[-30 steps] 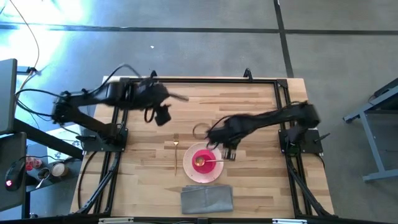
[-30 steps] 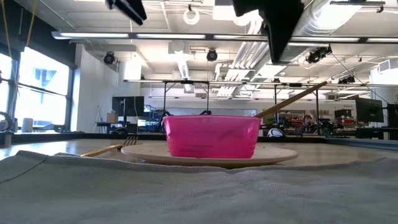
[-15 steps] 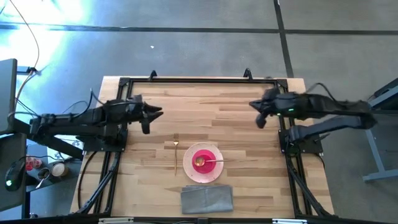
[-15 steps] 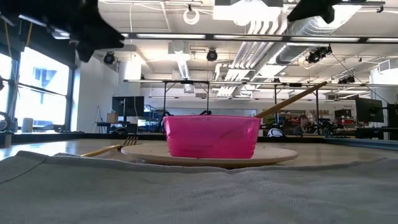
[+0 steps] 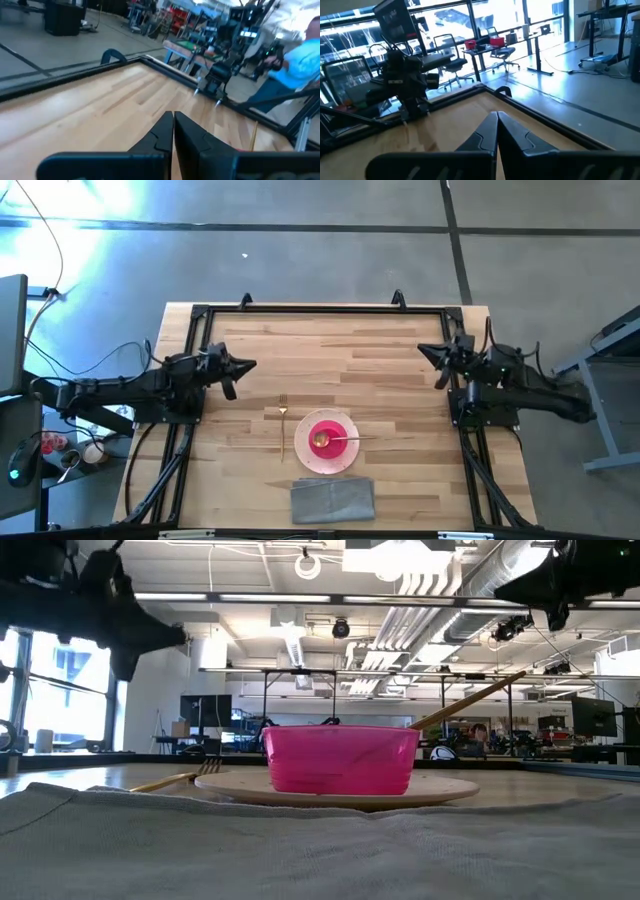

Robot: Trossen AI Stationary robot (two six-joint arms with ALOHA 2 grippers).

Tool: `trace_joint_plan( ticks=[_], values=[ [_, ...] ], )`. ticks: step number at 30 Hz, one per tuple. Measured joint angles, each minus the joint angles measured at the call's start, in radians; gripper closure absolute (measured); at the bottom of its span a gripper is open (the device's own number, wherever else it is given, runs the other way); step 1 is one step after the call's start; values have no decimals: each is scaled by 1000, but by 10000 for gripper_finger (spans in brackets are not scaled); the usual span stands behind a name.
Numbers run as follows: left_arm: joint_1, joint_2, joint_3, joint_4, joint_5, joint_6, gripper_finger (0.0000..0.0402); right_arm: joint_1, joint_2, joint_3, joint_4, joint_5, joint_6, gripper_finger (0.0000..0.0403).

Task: Set table place
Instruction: Adjust the white plate

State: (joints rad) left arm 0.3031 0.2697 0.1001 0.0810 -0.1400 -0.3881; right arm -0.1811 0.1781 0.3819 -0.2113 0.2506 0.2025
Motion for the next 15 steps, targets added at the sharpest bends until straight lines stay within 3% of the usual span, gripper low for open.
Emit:
trace_joint_plan(
  ticks=[3,10,15],
  values=[
    [0,-22,-93,75,-1,-50,401,-25,-59,-53,-1,-33,7,403],
    [1,-33,-92,20,-29,-61,400,-74,-168,-124,1,-122,5,403],
    [1,-32,-91,-16,-36,-69,401,-108,-172,-196,20,-161,19,403]
  ],
)
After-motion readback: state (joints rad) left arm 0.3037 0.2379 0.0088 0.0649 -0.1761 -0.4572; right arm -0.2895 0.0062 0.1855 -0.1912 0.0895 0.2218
